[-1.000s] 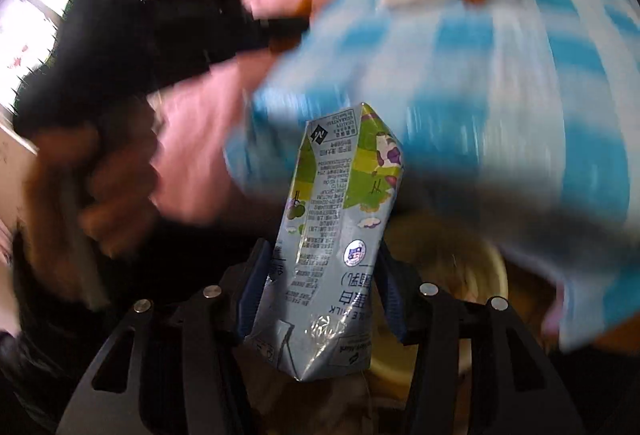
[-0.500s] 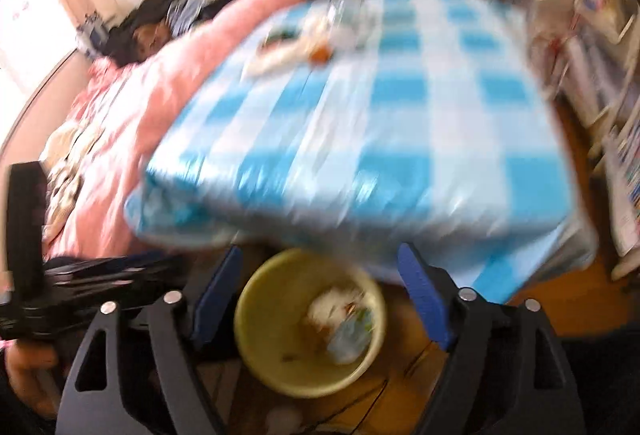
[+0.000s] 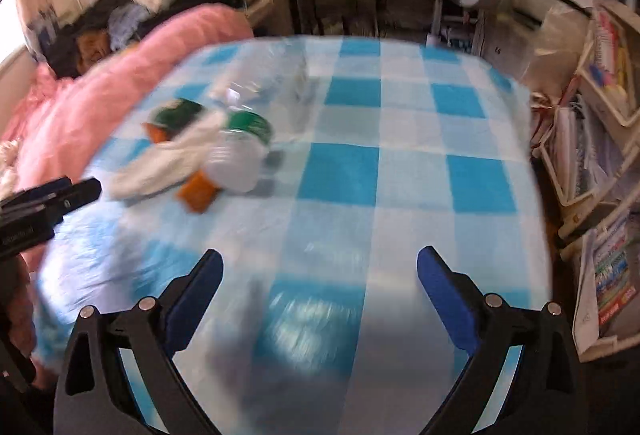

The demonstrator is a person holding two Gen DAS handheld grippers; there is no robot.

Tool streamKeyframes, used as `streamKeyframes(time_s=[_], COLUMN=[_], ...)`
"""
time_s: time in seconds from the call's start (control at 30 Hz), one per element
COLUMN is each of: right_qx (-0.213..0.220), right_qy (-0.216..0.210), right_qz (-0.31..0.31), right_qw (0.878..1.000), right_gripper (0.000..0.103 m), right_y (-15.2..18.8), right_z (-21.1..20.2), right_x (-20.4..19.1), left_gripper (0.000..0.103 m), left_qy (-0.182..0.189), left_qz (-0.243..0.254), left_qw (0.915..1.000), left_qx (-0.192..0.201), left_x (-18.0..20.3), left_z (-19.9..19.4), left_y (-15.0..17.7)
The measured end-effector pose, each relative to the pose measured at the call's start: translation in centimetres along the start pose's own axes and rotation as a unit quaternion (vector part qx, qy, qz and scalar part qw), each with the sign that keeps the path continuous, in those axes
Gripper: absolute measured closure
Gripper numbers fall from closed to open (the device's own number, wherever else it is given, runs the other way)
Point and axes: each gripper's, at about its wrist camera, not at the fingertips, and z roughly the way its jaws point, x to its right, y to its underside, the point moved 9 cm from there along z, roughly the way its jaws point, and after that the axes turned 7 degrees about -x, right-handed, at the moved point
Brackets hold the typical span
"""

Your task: Collect trash

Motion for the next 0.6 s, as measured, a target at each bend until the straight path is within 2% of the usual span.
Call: streamKeyframes(time_s=[0.07,0.1,0.13,0.2,0.27,0.37,0.6], right_qx=[-0.019,-0.006,-0.013,-0.009,-0.011,-0.014,-0.012], right_qy=[-0.003,0.0,-0.011,-0.014,-0.012,0.012,0.012], right_qz=[-0.014,-0.033,-0.044,-0.047,-0.05,-0.066,-0.061], right_qw=[1.0,0.999,0.999,0.999,0.999,0.998,0.998], right_gripper=[0.006,0.006,0.006,0.006,0.006,0.006,0.006], right_y=[-0.6,-1.3,-1.8,-2.7,-3.3,-3.2,-3.2], right_z=[2.2,2.3,2.7,3.0,3.4,3.6,3.6], right_x=[-0.2,-0.6,-1.0,-1.0,-0.9,-1.0,-1.0], left_gripper=[0.021,0.018,0.016,0.013,0.008,0.007,0.007], left_qy=[0.0,0.005,0.001,-0.004,-0.01,-0.031,-0.031], left_qz=[-0.016,-0.025,-0.022,-0.003,0.0,0.025,0.025], left_qw=[0.9997,0.9995,0.9998,1.0,0.9999,0.9992,0.9992], left_qx=[-0.017,-0.021,-0.002,-0.008,0.003,-0.005,-0.006], left_x=[-0.7,-1.0,-0.8,-0.1,0.3,0.8,0.8], left_z=[2.5,3.5,3.7,4.9,5.3,6.0,5.9], left_y=[-0.7,-1.0,-1.7,-2.7,-3.4,-3.5,-3.5])
